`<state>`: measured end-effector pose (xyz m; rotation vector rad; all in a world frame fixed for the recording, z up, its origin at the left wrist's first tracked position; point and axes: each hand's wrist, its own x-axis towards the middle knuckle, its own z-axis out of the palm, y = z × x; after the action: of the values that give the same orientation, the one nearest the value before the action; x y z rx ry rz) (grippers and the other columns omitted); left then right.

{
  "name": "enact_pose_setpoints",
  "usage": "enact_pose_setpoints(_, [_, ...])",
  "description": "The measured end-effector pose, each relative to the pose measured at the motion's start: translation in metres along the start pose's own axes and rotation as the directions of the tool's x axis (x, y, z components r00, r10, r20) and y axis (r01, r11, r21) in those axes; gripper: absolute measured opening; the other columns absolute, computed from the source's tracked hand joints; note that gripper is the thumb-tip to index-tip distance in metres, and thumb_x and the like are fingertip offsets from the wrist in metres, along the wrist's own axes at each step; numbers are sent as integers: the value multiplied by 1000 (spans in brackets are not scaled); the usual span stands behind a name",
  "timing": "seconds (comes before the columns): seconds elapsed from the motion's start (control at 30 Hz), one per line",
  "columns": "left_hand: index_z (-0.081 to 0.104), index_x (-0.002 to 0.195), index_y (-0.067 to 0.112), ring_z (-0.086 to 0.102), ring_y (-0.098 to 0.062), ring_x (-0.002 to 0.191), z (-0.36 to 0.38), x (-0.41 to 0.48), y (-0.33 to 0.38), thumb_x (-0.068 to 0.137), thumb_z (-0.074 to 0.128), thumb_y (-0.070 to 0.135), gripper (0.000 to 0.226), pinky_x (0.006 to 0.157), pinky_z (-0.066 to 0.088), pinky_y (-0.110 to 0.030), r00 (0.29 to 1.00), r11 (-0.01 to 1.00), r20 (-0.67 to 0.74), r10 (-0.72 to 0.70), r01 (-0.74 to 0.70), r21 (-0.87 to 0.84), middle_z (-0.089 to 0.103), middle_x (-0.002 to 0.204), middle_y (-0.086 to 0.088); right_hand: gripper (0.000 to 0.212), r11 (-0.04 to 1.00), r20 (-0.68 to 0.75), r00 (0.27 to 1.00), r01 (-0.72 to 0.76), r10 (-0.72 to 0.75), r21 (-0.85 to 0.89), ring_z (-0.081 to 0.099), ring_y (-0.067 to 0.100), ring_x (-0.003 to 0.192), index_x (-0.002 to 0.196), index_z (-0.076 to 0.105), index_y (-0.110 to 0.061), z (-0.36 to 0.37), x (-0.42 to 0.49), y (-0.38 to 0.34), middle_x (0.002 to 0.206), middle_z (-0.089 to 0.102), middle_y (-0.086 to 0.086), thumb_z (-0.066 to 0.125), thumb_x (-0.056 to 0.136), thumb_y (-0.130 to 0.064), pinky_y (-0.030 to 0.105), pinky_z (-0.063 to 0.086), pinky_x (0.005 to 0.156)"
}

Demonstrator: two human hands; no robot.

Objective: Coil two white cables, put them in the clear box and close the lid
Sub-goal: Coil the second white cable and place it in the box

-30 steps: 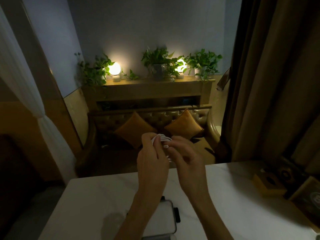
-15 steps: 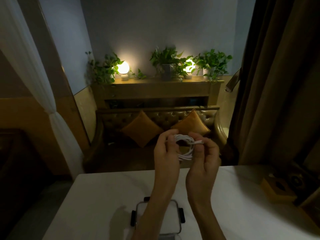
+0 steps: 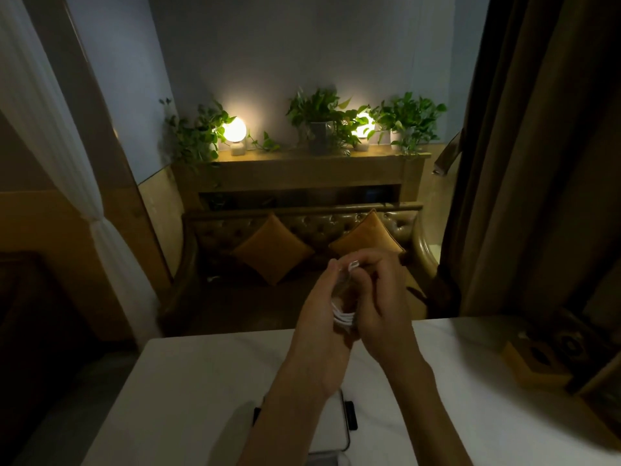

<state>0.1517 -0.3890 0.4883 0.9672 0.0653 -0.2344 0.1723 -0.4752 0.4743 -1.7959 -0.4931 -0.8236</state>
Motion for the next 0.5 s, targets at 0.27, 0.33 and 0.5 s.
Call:
enact_pose_setpoints(0.27, [62,112,21,64,-26,99,11,-3,-4,91,47,39,32,71,52,-35,977,993,-180,112,-117,-17,66,108,-11,12,1000,-137,990,-28,28,4,52,19,92,101,49,-23,12,-5,4,99,47,-14,41,92,-25,39,48,78])
enact_pose_setpoints(0.33, [62,111,23,64,-26,100,9,-4,-4,91,46,40,31,72,52,-35,976,991,-178,123,-129,-22,66,108,-10,13,1000,-128,991,-29,29,3,52,16,94,101,49,-25,11,-4,0,100,46,-17,41,92,-26,30,47,80])
enact_pose_setpoints(0.5, [53,105,16,56,-14,80,3,0,5,100,29,26,26,59,53,-23,977,985,-126,171,-173,-5,57,96,-8,25,996,-50,996,-82,79,-45,48,8,91,103,50,-18,17,-6,1,104,51,5,42,91,-38,6,39,82])
